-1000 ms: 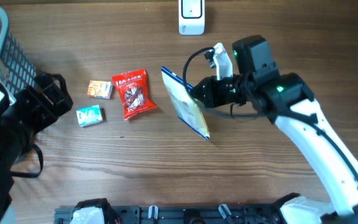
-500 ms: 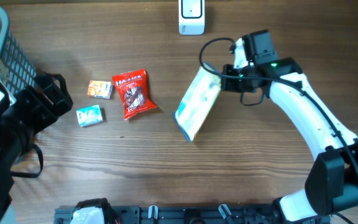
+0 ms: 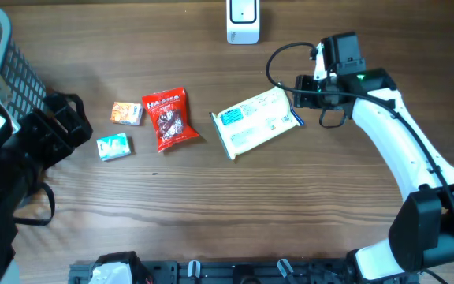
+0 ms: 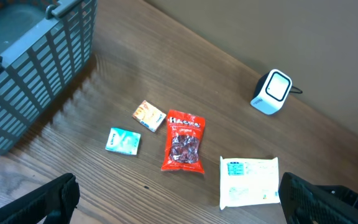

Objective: Scan the item barcode
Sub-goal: 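Lower the right gripper onto the flipped bag's left edge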

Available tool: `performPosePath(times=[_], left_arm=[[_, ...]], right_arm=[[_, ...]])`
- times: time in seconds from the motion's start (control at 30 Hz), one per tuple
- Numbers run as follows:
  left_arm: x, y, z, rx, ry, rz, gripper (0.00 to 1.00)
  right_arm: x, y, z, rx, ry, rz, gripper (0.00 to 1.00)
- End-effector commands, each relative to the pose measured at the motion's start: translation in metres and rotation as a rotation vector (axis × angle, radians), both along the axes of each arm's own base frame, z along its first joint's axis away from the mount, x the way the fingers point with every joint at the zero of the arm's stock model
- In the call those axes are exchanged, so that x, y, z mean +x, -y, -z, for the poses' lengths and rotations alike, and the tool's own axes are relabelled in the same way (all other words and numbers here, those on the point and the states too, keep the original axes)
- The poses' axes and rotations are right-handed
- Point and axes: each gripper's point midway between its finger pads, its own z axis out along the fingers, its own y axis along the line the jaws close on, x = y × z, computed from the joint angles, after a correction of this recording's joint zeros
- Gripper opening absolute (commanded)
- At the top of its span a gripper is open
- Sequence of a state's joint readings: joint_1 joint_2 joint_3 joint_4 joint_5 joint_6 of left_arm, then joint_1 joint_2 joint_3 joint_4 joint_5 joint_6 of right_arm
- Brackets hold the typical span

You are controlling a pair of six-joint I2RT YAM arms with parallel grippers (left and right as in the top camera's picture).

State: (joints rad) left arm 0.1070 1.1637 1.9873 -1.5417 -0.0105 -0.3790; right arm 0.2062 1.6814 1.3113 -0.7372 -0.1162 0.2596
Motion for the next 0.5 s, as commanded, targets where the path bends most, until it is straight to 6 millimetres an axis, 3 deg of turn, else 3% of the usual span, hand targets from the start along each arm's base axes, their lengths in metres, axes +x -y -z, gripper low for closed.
performPosePath(times=[0.0, 0.03, 0.13, 0.47], left_arm=[[-0.001, -0.003, -0.003, 0.009, 0.012, -0.011, 1.0], [-0.001, -0.003, -0.003, 0.009, 0.012, -0.011, 1.0], [-0.001, -0.003, -0.003, 0.009, 0.012, -0.011, 1.0], [-0.001, -0.003, -0.003, 0.009, 0.012, -0.011, 1.0]], right_arm=[[-0.014, -0.041, -0.013, 0.219, -0.061, -0.107, 0.7], [-0.021, -0.051, -0.014, 0.276, -0.091, -0.131, 0.79], [-0.043, -0.071, -0.009, 0.382, -0.198, -0.136, 0.89], [-0.096, -0.126, 0.044, 0.506, -0.447, 0.082, 0.98]])
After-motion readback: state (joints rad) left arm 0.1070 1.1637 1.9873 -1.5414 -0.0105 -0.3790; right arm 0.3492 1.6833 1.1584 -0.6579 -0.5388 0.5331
